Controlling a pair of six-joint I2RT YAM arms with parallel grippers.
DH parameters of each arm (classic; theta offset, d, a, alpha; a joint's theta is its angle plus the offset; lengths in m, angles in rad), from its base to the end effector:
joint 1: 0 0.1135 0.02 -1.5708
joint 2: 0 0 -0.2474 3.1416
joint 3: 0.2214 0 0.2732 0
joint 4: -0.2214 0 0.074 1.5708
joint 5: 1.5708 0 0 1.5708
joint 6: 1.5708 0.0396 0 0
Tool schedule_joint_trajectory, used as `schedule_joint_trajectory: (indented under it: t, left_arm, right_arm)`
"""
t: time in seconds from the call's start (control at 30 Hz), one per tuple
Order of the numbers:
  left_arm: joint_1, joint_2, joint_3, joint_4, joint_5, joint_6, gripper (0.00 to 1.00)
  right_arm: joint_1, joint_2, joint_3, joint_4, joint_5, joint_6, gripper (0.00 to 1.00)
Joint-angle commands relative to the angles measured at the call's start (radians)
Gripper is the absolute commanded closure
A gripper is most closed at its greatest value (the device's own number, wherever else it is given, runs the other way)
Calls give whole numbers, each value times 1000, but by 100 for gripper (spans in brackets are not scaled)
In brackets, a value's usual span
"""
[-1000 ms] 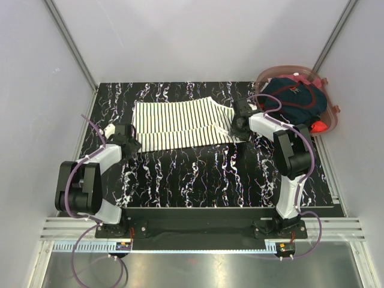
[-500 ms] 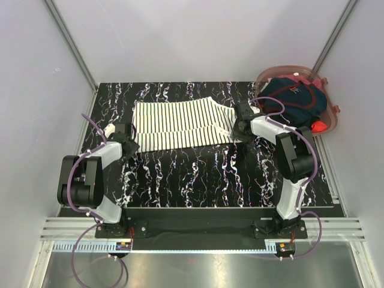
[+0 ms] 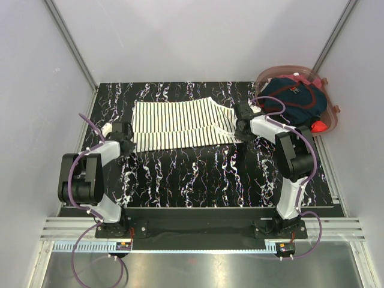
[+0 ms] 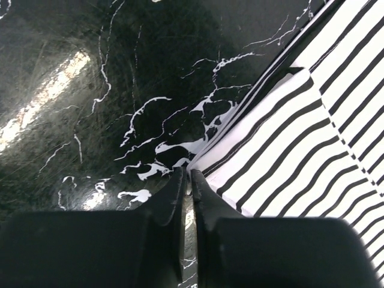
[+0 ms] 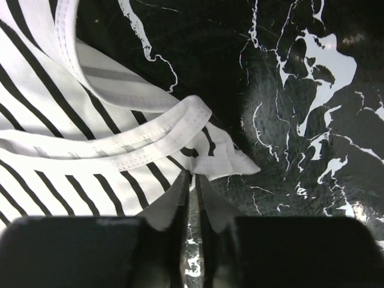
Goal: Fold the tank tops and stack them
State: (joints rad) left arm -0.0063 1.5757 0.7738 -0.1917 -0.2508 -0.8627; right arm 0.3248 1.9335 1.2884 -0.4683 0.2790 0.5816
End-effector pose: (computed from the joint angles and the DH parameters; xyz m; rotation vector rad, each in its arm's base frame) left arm 0.3110 0.0079 0.1169 -1.1306 2.2501 -0.0268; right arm 0.3885 0.1193 0.1319 0.4190 2.5786 -0.0635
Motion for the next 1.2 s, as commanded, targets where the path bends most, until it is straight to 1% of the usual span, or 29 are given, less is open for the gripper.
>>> schedule_joint_trajectory:
  t: [0.0,0.03,0.07,0.1,0.27,0.33,0.5,0.57,0.6,0.7,0.73,0.8,0.83,0.87,0.9,0.93,0.97,1.03,1.07,1.1,1.13,1.17]
  left_arm:
    - [5,29,21,23,27,21,98]
    - [5,32,21,24,31,22,100]
    - [6,29,18,26,33,22,100]
    - [5,21,10,25,33,21,100]
    - [5,-60,-47,-5,25,-4,100]
    - [5,-124,-99,-5,33,-28,100]
    - [5,-290,-234,3,99,-75,100]
    - [-3,-341,-264,-20,96,-79,100]
    - [-12,-395,-287,-38,87,-88,100]
    - [-15,-497,-329,-113,42,-108,100]
    - [-15,-519,-334,-168,22,-119,97]
    - [-15,-562,-350,-187,-1,-121,85]
    - [-15,-569,-353,-187,-5,-122,79]
    - [-15,-569,-357,-178,-2,-115,69]
    - [-15,-563,-355,-164,2,-107,66]
    - [-15,-553,-347,-166,-2,-105,62]
    - [-14,-524,-320,-169,-7,-98,61]
    - [-14,-496,-291,-184,-34,-93,61]
    - [-14,-473,-266,-186,-42,-87,60]
    - [-11,-462,-255,-186,-50,-85,60]
    - [-8,-456,-245,-187,-60,-85,60]
    - [-4,-448,-229,-187,-62,-85,60]
  right_arm:
    - [-4,10,37,-6,55,23,88]
    - [-4,7,35,-7,57,26,93]
    - [-6,1,23,-12,60,30,99]
    - [-4,-20,14,-12,68,38,100]
    - [-4,-116,-80,-32,57,53,100]
    - [-4,-169,-133,-43,48,66,100]
    - [-3,-283,-260,-46,-30,121,100]
    - [-1,-309,-310,-62,-49,139,100]
    - [-1,-329,-323,-72,-55,156,100]
    - [2,-381,-380,-93,-87,201,100]
    - [2,-398,-411,-92,-99,210,100]
    - [0,-453,-446,-78,-100,233,93]
    - [2,-470,-454,-54,-95,230,85]
    - [0,-482,-457,-43,-80,216,83]
    - [2,-487,-451,-41,-72,204,74]
    - [0,-484,-421,-23,-75,175,74]
    - [0,-463,-400,-21,-90,120,73]
    - [2,-427,-316,-35,-74,90,69]
    - [2,-404,-286,-33,-75,43,69]
    - [2,-359,-220,-35,-69,31,69]
    - [-1,-334,-184,-49,-60,26,65]
    - [-1,-286,-151,-50,-49,6,65]
